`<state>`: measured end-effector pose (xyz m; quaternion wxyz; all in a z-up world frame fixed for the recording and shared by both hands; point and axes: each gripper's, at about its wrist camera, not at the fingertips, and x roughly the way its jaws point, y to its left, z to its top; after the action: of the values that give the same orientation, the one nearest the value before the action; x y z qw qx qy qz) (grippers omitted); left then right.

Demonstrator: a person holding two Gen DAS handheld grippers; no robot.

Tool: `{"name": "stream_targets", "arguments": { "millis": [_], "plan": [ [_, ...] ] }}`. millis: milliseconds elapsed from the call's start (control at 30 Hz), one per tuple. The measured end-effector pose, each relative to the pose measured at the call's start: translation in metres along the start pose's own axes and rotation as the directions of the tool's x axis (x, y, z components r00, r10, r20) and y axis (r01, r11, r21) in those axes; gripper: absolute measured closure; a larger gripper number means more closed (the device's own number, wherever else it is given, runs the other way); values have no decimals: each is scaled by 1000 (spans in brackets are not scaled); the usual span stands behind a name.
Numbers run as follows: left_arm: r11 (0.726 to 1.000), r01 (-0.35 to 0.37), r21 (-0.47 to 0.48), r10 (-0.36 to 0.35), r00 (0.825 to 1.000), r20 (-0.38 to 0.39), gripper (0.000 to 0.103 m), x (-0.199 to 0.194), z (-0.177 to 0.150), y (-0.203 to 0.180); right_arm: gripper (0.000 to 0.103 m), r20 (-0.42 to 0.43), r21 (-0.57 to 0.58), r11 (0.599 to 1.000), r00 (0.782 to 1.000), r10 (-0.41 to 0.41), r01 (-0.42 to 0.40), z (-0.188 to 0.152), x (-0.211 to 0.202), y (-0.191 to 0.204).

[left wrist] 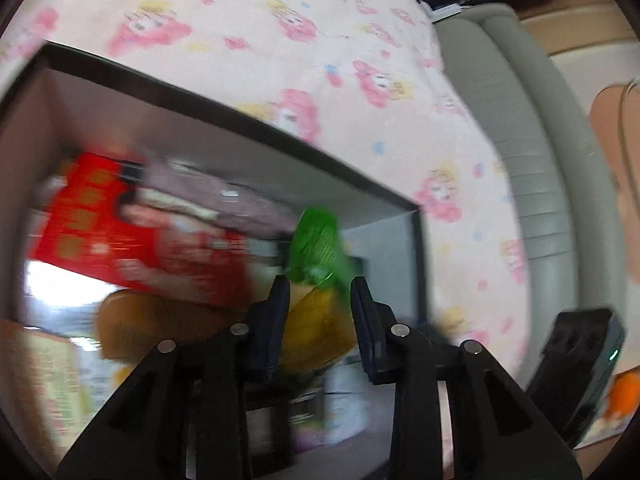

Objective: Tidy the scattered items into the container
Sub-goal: 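Lower the corn snack into the box and open the left gripper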

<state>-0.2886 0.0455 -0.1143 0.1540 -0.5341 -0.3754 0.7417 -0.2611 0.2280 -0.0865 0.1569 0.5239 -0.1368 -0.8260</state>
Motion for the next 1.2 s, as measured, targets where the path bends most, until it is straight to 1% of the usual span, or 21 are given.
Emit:
{"name": "stream_targets", "arguments": {
  "millis": [67, 133, 200, 267, 333, 400, 433, 500, 567, 633, 700, 733, 800, 833, 867, 900, 933, 967, 1033, 1100, 1200],
  "plan": [
    [999, 40, 0, -40, 999, -27, 73, 3, 0, -6, 45, 4, -15, 1000, 1000, -26, 26, -1, 0, 1],
    [1000, 9, 20, -10, 1000, 23, 73, -7, -2, -9, 45, -8, -35, 998, 998, -59, 59, -4, 3, 2],
    [1000, 3, -13, -2, 998, 67, 73, -22, -6, 1, 45, -18, -49, 996, 997, -69, 68, -5, 5, 3],
    [999, -19, -40, 22, 997, 77, 73, -32, -9, 12, 45, -27, -64, 996, 998, -65, 63, -6, 6, 7],
    [996, -87, -30, 89, 995, 52, 73, -37, -15, 18, 45, -21, -77, 995, 997, -69, 68, -5, 6, 10],
    [991, -134, 3, 134, 991, 1, 73, -29, -19, 16, 45, 58, -67, 987, 988, -144, 147, -5, -5, 11],
    [990, -141, 21, 142, 990, -22, 73, -27, -22, 16, 45, 116, -70, 978, 976, -186, 195, -3, -15, 11],
    [987, -146, 63, 150, 987, -64, 73, -14, -28, 10, 45, 162, -63, 978, 968, -189, 201, -1, -27, 8],
    [984, -156, 85, 162, 984, -79, 73, -1, -29, 4, 45, 158, -35, 986, 975, -154, 161, 0, -31, 2],
    [985, -153, 81, 159, 985, -67, 73, 6, -23, 0, 45, 113, -36, 991, 985, -127, 132, -1, -24, 0],
    [988, -145, 48, 148, 987, -54, 73, 12, -13, -2, 51, 102, -39, 992, 988, -112, 117, -3, -19, 1],
    [988, -146, 41, 148, 988, -54, 73, 16, -9, -4, 54, 127, -36, 992, 985, -117, 123, -2, -21, 2],
    [987, -152, 61, 154, 988, -34, 73, 18, -5, -10, 54, 181, -45, 986, 972, -153, 163, -1, -29, 4],
    [989, -132, 66, 134, 991, -24, 73, 17, -3, -12, 54, 207, -50, 981, 963, -174, 188, 0, -33, 5],
    [994, -88, 62, 90, 996, -25, 73, 15, -1, -13, 54, 221, -46, 976, 955, -197, 212, 1, -35, 5],
    [999, -19, 40, 20, 999, -33, 73, 10, 1, -11, 54, 219, -41, 973, 953, -211, 225, 0, -34, 4],
    [1000, 22, 21, -22, 1000, -22, 73, 5, 2, -9, 54, 193, -36, 974, 958, -214, 224, 0, -29, 1],
    [1000, 31, 8, -31, 1000, 5, 73, 0, 3, -6, 54, 168, -30, 977, 965, -202, 210, 0, -25, -1],
    [1000, -25, -14, 26, 998, 57, 73, -7, 8, 1, 54, 118, -14, 987, 980, -159, 161, 1, -17, -5],
    [997, -72, -37, 72, 997, 5, 73, 5, 16, 8, 55, 113, -18, 989, 983, -145, 148, 2, -15, -3],
    [997, -64, -37, 63, 998, -29, 73, 18, 23, 6, 56, 144, -41, 979, 971, -192, 200, 1, -17, 1]
  ]
}}
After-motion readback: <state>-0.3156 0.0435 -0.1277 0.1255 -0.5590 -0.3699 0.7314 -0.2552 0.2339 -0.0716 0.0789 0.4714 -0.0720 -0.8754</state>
